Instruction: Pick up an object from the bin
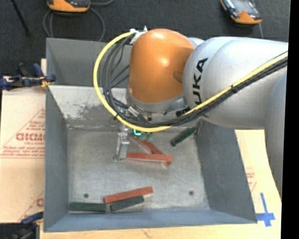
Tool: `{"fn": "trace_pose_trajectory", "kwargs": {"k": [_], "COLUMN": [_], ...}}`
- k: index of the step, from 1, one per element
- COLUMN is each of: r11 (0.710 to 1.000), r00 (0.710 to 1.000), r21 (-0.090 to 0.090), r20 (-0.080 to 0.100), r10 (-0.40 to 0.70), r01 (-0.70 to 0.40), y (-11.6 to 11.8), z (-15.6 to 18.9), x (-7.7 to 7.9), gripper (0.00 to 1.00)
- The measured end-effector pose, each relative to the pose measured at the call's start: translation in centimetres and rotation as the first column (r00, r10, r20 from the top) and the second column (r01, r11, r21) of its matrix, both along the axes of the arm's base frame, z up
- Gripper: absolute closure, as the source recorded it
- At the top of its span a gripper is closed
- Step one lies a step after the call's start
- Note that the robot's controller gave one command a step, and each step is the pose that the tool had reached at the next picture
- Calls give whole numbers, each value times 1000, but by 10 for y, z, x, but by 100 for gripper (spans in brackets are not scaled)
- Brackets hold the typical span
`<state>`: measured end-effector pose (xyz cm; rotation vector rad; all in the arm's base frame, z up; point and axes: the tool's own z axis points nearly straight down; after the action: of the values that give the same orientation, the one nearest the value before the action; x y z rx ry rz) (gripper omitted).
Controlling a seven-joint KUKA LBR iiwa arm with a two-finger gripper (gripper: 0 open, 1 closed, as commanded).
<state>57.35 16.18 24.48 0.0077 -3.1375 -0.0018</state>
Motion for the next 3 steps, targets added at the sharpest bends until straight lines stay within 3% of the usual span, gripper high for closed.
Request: {"fn": "trace_pose_trajectory", "kwargs": {"k": [1, 2, 3], "r11": [996, 990, 990], "r00": [996, 990, 990], "r21": [-2, 5, 3], "r20": [-3, 15, 9], "r10": [-85, -139, -138], "r01": [85, 139, 138], "y": [-48, -56, -56], "z": [-125, -170, -168], "x": [-36, -100, -100], "gripper": [0, 0, 100]}}
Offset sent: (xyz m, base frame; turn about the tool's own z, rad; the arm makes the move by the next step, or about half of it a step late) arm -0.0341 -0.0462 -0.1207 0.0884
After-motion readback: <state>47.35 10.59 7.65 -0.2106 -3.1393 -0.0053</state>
